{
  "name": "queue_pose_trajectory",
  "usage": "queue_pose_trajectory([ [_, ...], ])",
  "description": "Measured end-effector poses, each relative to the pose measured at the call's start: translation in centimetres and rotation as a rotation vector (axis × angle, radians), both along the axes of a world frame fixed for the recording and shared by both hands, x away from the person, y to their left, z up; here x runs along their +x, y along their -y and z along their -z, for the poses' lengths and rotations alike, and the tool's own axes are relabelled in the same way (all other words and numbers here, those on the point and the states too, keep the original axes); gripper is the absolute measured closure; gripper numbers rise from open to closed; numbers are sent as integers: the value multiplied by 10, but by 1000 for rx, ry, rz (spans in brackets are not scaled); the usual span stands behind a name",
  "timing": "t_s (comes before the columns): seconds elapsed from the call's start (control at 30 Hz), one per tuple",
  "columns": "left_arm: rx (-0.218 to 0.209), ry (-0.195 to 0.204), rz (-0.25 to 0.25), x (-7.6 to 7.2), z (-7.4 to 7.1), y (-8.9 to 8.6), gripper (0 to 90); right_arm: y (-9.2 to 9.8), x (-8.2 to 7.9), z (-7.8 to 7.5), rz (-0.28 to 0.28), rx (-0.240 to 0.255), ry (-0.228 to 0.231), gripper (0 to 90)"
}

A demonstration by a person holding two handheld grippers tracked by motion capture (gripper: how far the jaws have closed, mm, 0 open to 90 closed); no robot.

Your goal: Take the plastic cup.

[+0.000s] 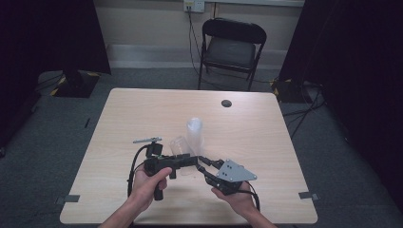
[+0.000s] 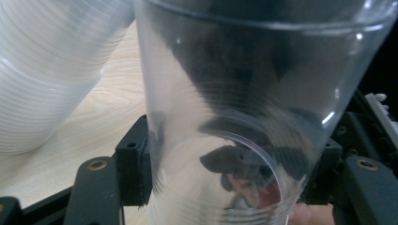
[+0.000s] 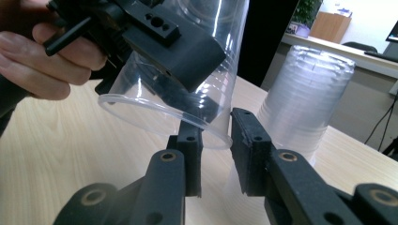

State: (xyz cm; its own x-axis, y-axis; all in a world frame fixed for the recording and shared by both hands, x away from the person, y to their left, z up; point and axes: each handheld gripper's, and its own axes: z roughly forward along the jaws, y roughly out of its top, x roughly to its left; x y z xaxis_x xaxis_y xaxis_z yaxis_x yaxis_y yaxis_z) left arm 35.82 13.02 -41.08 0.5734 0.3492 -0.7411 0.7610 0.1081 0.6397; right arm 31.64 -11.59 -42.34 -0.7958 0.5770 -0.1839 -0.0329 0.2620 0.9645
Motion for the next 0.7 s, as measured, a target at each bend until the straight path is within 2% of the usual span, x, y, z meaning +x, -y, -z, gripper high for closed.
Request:
queue_pose_trajectory([
  [0.27, -27, -13, 14, -4, -2, 6, 351, -2, -1, 0, 10, 21, 52, 758],
  [0.33, -46, -13, 38, -5, -3, 8, 352, 0, -1, -2, 7, 41, 62, 762],
  [0.4, -46, -18, 63, -9, -3, 15, 353, -2, -1, -3, 3, 52, 78, 755],
  [0.53, -42, -19, 80, -13, -4, 21, 348, -3, -2, -2, -3, 68, 94, 758],
  [0.7, -46, -14, 89, -13, -3, 22, 342, -4, -3, -3, 1, 73, 108, 777],
])
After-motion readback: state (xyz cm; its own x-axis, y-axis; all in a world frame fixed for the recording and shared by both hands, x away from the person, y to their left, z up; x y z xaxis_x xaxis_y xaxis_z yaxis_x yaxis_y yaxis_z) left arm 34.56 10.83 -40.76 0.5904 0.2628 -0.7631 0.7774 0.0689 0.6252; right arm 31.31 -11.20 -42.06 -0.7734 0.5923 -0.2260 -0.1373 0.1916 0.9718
